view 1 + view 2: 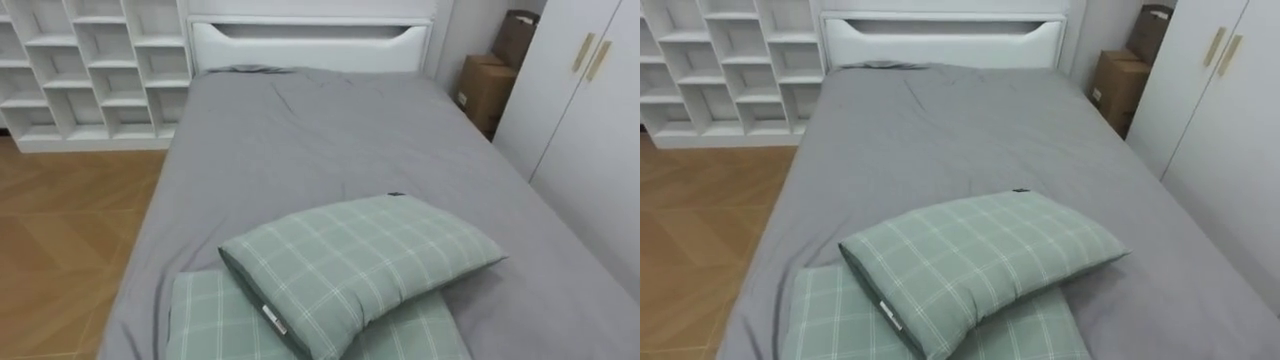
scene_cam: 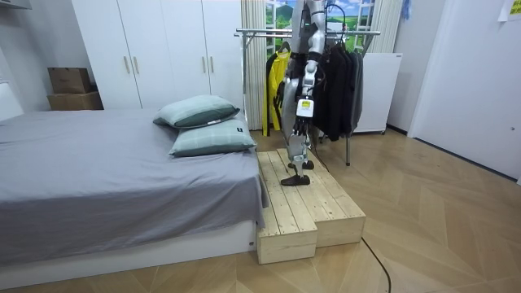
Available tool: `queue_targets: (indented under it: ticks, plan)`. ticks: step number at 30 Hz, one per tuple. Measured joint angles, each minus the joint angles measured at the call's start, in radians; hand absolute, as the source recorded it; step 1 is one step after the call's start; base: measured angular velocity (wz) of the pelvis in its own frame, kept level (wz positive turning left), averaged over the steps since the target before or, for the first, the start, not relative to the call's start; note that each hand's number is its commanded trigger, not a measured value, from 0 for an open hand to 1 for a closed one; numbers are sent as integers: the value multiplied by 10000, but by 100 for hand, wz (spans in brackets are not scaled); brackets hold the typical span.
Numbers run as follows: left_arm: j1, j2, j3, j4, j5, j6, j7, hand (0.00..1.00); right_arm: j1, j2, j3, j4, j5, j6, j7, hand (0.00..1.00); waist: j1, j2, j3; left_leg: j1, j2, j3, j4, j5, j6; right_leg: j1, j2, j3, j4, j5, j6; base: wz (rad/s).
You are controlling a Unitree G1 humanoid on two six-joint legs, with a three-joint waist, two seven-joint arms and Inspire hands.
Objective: Hang clothes
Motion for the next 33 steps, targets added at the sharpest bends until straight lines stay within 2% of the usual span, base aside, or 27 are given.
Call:
queue_targets:
  ticks: [6,8,11,16,33]
  plan:
    - [135,-89,-171,280,-4,120,-253,0,4,-40,-30,11,249,23,190,0,66,176,12,-53,35,-79,9,72,-84,-13,51,-7,10,-7,-14,4]
    - [146,-91,-175,278,-3,170,-362,0,-23,-44,55,-1,244,27,243,0,123,165,22,-85,25,-79,23,96,-115,-38,51,-3,2,-88,-154,0]
    - [94,-110,-180,234,-3,160,-486,0,-81,-53,163,-29,247,23,297,0,130,135,12,-266,37,-85,114,134,-142,-215,73,-13,-17,-167,-254,1]
    - [73,-106,-194,67,-2,162,-548,0,-90,-56,274,-51,332,23,297,0,120,151,-34,-301,40,-65,161,157,-151,-225,80,-30,-5,-223,-260,1]
    - [-47,-105,-204,42,-4,106,-547,0,-88,-52,457,-27,803,11,512,0,93,87,32,-181,14,-68,8,155,-156,-141,70,1,-9,-223,-261,0]
